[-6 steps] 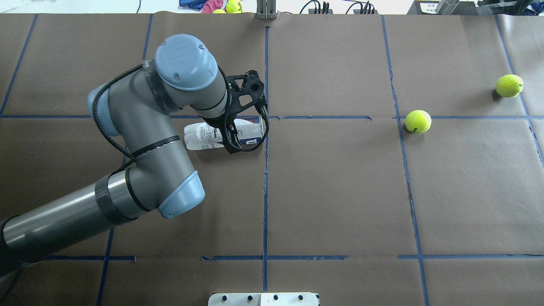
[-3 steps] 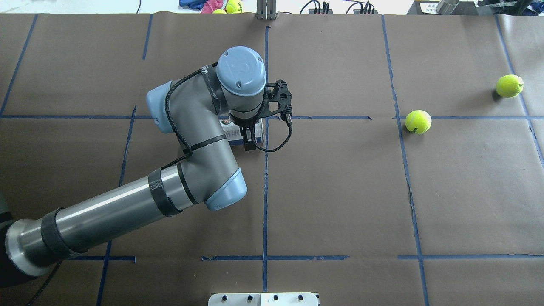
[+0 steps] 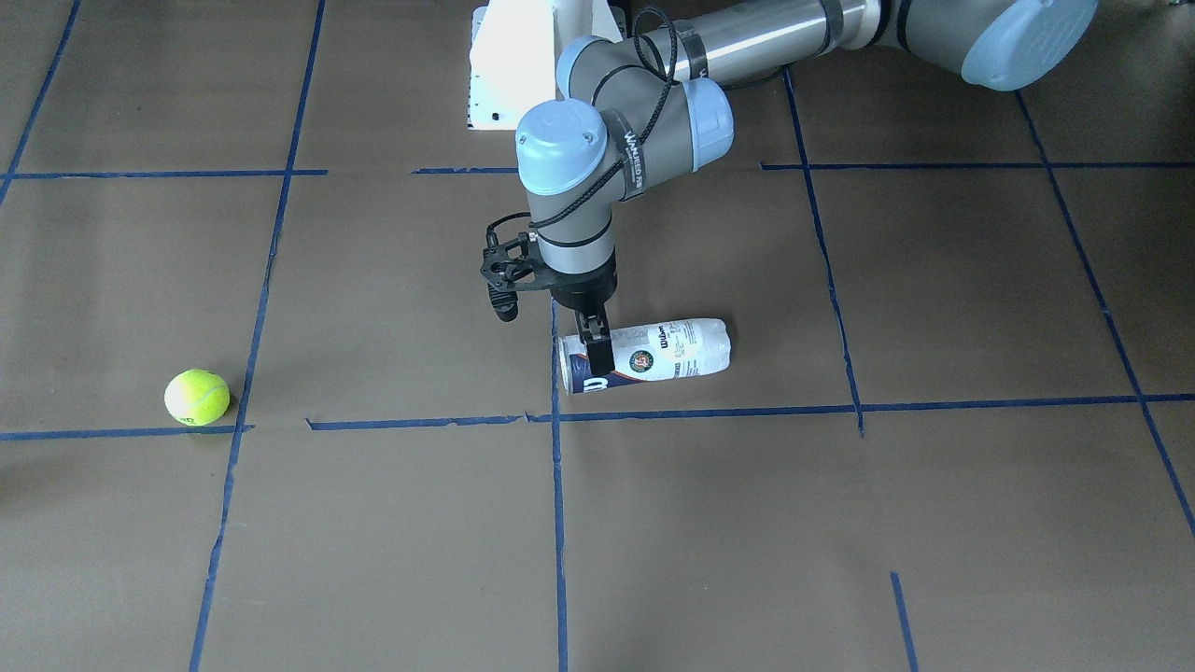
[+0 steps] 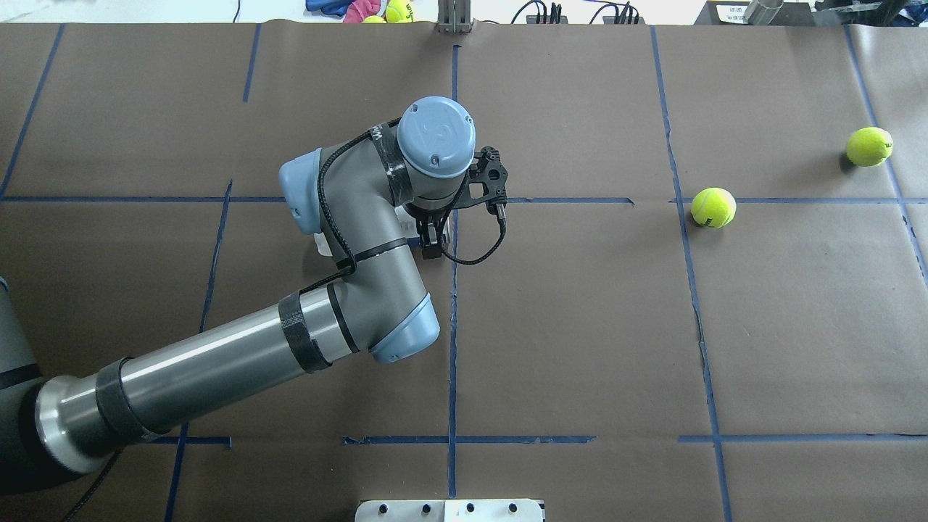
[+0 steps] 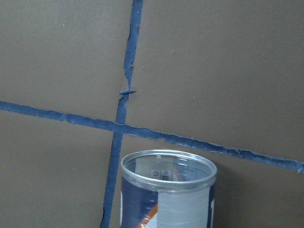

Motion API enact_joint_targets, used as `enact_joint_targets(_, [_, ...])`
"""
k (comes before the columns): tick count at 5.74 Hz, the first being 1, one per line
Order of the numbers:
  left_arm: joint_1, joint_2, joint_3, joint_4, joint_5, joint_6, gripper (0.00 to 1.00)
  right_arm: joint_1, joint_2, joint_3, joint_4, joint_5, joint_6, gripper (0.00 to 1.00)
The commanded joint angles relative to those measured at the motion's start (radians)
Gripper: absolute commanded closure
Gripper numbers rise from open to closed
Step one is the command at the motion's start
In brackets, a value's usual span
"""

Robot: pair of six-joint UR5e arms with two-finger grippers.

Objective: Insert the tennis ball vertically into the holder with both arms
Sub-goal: 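Grasp the clear can with the left gripper and lift it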

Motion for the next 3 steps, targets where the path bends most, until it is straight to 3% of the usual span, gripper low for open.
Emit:
enact_joint_targets(1, [0.009, -0.001, 0.015, -0.007, 0.014, -0.004, 0.00, 0.000, 0.000, -0.001, 0.000, 0.000, 0.000, 0.00])
enact_joint_targets(3, [0.026, -0.031, 0.076, -0.016, 0.051, -0.004, 0.00, 0.000, 0.000, -0.003, 0.000, 0.000, 0.000, 0.00])
